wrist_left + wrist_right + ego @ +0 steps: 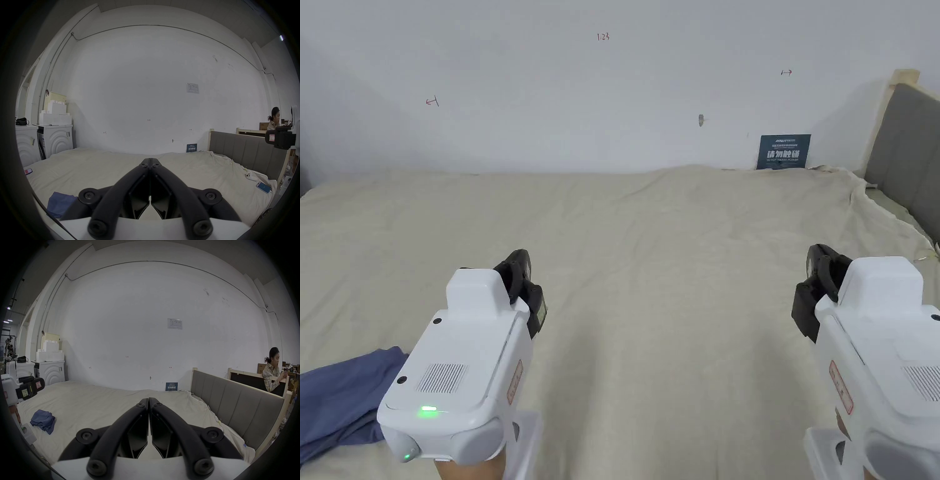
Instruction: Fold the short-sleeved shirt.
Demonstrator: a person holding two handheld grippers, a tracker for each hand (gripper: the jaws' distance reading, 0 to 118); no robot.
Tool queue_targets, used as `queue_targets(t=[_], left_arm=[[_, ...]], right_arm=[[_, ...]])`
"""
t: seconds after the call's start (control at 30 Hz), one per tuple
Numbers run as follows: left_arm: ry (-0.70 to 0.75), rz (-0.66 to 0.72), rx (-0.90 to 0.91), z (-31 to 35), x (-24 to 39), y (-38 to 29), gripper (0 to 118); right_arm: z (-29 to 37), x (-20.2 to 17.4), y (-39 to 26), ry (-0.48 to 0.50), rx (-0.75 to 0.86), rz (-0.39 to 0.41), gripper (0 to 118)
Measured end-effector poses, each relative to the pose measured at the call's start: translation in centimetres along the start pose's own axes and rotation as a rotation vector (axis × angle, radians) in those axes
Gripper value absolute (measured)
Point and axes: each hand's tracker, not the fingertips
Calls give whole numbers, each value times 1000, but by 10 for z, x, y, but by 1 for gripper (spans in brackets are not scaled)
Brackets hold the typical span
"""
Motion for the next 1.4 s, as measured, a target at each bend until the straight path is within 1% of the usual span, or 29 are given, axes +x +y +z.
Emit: queue_targets(t=[0.43, 0.47, 0.5, 0.53, 0.57, 0.6, 0.63, 0.67, 0.7, 0.77, 0.8, 0.97, 1.4], left_arm=[[8, -9, 3, 1, 1, 2, 0], [10, -3, 0, 1, 0, 2, 3], [14, 2, 1, 2, 0, 2, 8], [21, 7, -2, 1, 0, 2, 16], [29, 6, -2, 0, -1, 0, 32], [37, 6, 1, -1, -2, -2, 62], [46, 2, 1, -1, -3, -2, 81], [45, 0, -1, -2, -3, -3, 99], [42, 2, -5, -2, -4, -3, 118], [35, 3, -15, -3, -5, -3, 118], [23, 2, 15, -1, -5, -3, 118], [41, -4, 14, 3, -4, -3, 118], [37, -18, 20, 4, -1, -1, 118]], right_arm=[[1, 0, 0, -5, -2, 3, 1], [1, 1, 0, -6, -3, 1, 2], [1, 1, 0, -6, -4, -1, 11], [1, 1, 0, -4, -6, -4, 28], [1, 2, -1, -7, -8, -4, 50], [1, 3, -1, -2, -11, -8, 80], [0, 4, -1, 3, -13, -10, 97], [0, 4, -1, 3, -13, -12, 106], [0, 4, -2, -1, -11, -14, 113], [1, 3, -2, -9, 0, -12, 115], [1, 4, -2, -8, 4, -14, 116], [1, 4, -2, -9, 4, -28, 118], [2, 3, -3, -9, 17, -20, 118]])
